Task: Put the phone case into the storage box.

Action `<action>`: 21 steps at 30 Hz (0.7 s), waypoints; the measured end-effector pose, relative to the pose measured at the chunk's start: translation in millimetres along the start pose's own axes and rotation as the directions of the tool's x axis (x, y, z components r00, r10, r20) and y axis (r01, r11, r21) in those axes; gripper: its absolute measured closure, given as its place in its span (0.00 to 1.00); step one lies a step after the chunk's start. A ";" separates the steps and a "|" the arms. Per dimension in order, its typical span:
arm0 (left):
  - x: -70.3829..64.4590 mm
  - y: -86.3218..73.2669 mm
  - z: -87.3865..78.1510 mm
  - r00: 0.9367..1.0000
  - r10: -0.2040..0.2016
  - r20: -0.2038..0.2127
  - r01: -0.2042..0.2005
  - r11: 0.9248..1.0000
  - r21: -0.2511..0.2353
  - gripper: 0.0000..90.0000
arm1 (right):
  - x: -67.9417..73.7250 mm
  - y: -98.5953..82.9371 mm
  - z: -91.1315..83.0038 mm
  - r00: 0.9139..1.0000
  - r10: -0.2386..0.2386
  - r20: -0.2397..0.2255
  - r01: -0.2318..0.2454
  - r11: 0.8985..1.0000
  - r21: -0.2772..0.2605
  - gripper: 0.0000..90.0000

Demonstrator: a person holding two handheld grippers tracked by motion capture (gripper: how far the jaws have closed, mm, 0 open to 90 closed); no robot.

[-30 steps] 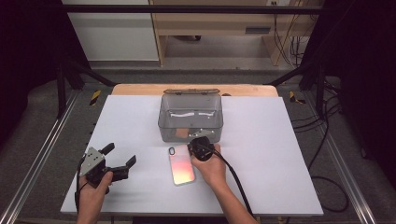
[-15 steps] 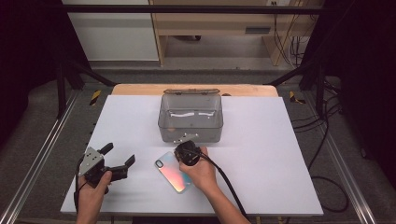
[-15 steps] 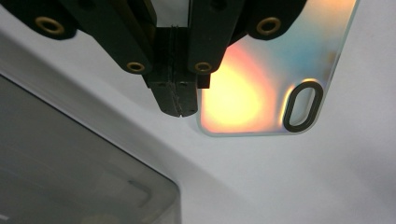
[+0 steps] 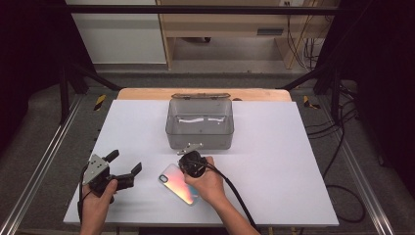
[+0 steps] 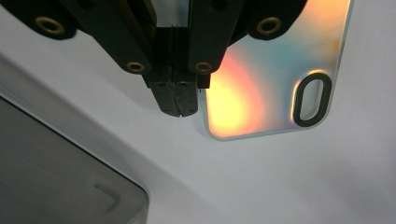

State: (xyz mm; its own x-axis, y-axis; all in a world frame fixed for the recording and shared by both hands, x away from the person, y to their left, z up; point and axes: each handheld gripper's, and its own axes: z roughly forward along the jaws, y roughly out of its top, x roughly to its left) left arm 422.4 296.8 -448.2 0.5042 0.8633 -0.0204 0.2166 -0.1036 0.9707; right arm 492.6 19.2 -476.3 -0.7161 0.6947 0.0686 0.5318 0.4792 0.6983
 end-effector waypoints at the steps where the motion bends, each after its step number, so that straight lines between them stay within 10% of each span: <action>1: -0.1 0.0 0.0 1.000 -0.001 0.000 0.001 1.000 0.000 0.02 | 0.4 0.0 0.1 1.000 -0.006 -0.002 0.006 1.000 0.001 1.00; 21: 0.0 0.0 -0.2 1.000 0.000 -0.002 0.000 1.000 -0.002 0.02 | 1.6 -2.7 -24.1 1.000 0.011 0.004 -0.011 0.998 -0.068 0.94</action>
State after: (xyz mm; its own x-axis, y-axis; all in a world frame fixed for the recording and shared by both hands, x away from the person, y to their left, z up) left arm 422.3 297.0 -448.1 0.5028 0.8642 -0.0204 0.2153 -0.1023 0.9712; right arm 479.1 6.1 -460.9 -0.7083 0.7021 0.0736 0.5076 0.4340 0.7443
